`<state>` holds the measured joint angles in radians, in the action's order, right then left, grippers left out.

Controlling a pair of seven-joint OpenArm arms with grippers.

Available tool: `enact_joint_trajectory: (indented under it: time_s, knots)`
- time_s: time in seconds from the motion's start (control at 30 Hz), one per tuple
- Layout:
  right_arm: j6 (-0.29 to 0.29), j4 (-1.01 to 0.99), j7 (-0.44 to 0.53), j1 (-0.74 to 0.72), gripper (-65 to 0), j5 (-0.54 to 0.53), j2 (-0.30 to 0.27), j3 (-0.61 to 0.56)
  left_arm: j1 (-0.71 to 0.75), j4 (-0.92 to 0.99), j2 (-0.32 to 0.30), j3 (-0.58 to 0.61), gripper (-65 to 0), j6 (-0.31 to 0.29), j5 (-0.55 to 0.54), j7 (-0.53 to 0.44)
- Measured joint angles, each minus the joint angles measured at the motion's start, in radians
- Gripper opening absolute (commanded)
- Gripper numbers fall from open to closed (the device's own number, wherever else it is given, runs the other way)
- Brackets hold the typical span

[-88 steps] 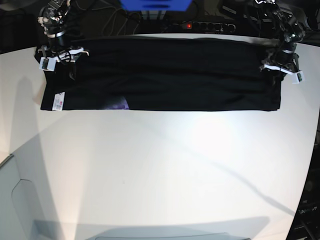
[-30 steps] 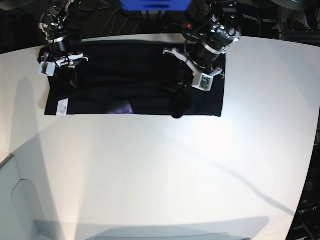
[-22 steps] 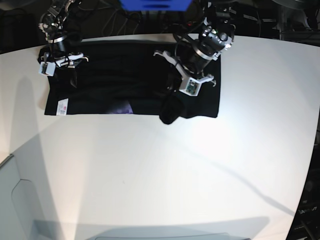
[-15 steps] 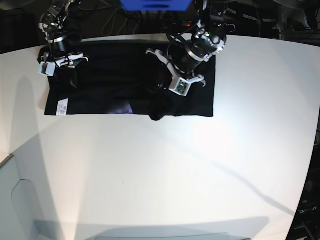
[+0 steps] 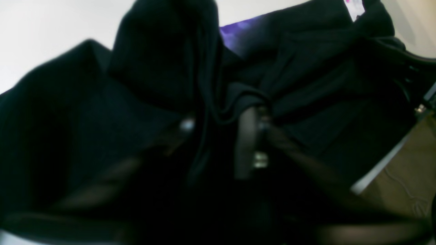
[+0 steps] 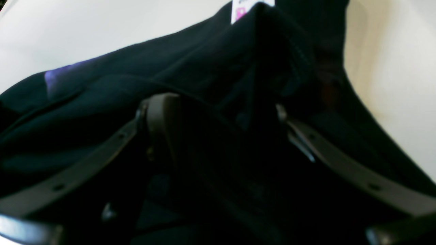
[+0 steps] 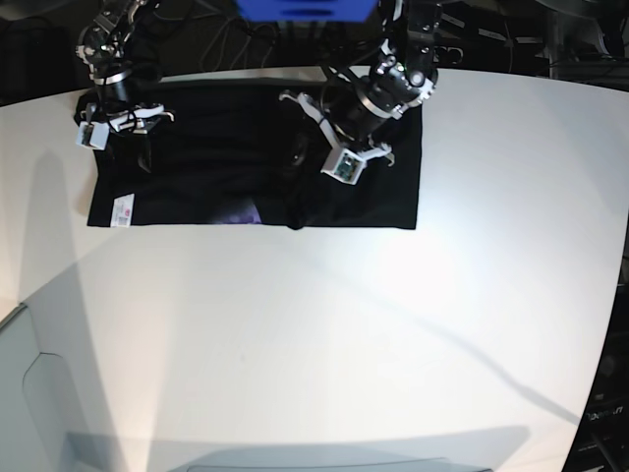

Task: Fold the T-shirt properly
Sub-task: 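Lift the strip end with the left gripper and fold it toward the right gripper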

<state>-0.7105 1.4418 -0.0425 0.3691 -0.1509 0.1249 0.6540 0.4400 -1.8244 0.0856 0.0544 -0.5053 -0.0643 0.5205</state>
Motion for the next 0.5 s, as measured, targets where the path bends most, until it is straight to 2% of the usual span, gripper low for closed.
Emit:
enact_joint_trajectory:
  time_s: [0.07,0.13,0.33,0.43,0.5]
  knots:
    - [0.000,0.000,0.000,0.000,-30.6,0.000,0.000,0.000,0.000,-0.003,0.000,0.000,-24.1,0.000,-0.008,0.000]
    - [0.000,0.000,0.000,0.000,-30.6,0.000,0.000,0.001,0.001,-0.017,0.000,0.000,-20.1,-0.004,-0.006,0.003]
    - [0.000,0.036,-0.028,0.016,-30.6,0.013,0.000,-0.004,0.032,-0.158,0.000,-0.010,-20.1,-0.015,-0.016,-0.008]
    - [0.000,0.045,-0.039,0.018,-30.5,0.016,0.001,-0.004,0.043,-0.183,-0.008,-0.094,-20.1,-0.022,-0.031,-0.011]
    - [0.000,0.045,-0.039,0.019,-30.5,0.016,0.003,-0.004,0.042,-0.177,-0.018,-0.192,-20.1,-0.019,-0.069,0.003]
